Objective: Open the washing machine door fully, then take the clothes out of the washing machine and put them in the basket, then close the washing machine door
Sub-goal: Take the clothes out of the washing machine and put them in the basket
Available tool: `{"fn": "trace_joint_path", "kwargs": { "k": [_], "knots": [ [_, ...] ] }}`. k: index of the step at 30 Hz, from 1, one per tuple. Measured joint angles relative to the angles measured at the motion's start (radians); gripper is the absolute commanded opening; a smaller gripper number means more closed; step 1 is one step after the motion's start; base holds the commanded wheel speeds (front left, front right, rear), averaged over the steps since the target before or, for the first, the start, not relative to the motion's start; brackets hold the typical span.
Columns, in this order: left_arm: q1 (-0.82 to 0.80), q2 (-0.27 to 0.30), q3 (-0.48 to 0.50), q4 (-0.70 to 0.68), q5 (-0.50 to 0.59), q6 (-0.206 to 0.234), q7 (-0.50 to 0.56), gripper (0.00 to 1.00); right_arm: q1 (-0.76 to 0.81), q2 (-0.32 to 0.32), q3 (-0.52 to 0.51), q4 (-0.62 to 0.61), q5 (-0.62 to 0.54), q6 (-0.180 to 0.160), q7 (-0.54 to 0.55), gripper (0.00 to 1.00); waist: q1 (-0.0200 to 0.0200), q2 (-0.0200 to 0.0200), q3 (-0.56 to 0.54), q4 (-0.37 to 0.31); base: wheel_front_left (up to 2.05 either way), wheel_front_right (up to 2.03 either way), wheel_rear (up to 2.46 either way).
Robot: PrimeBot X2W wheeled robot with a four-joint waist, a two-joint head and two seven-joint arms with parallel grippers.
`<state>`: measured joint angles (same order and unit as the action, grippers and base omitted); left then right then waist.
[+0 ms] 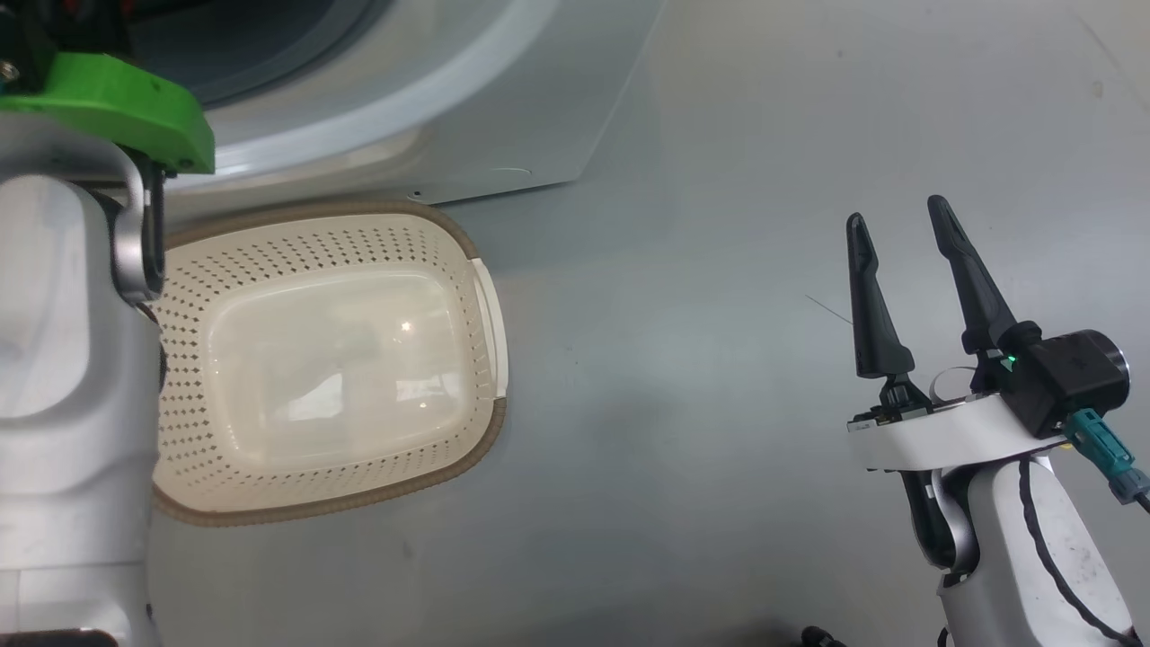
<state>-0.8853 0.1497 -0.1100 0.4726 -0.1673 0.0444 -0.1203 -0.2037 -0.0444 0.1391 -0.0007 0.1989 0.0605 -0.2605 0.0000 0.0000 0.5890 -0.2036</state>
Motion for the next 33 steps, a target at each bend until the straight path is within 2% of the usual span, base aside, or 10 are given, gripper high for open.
{"fn": "trace_joint_path", "kwargs": {
  "k": [8,15,27,33],
  "knots": [
    [0.134,-0.035,-0.005,-0.069,-0.008,0.006,-0.124,0.0,0.035,-0.016,-0.023,0.013,-0.017,0.0,0.0,1.0,0.0,0.0,-0.064,0.064,0.0,0.0,0.0],
    [0.264,-0.076,0.0,-0.152,-0.019,0.027,-0.129,0.0,0.082,-0.026,-0.039,0.026,-0.024,-0.001,0.0,1.0,0.0,0.0,-0.13,0.119,0.0,0.0,0.0],
    [0.471,-0.099,-0.021,-0.326,-0.026,0.04,-0.132,0.0,0.146,-0.038,-0.051,0.028,-0.036,-0.003,0.0,1.0,-0.0001,0.0,-0.233,0.216,0.0,0.0,0.0],
    [0.581,-0.099,-0.037,-0.366,-0.037,0.042,-0.132,0.0,0.153,-0.036,-0.032,0.029,-0.043,-0.002,0.0,1.0,-0.0001,0.0,-0.274,0.245,0.0,0.0,0.0]
  ]
}}
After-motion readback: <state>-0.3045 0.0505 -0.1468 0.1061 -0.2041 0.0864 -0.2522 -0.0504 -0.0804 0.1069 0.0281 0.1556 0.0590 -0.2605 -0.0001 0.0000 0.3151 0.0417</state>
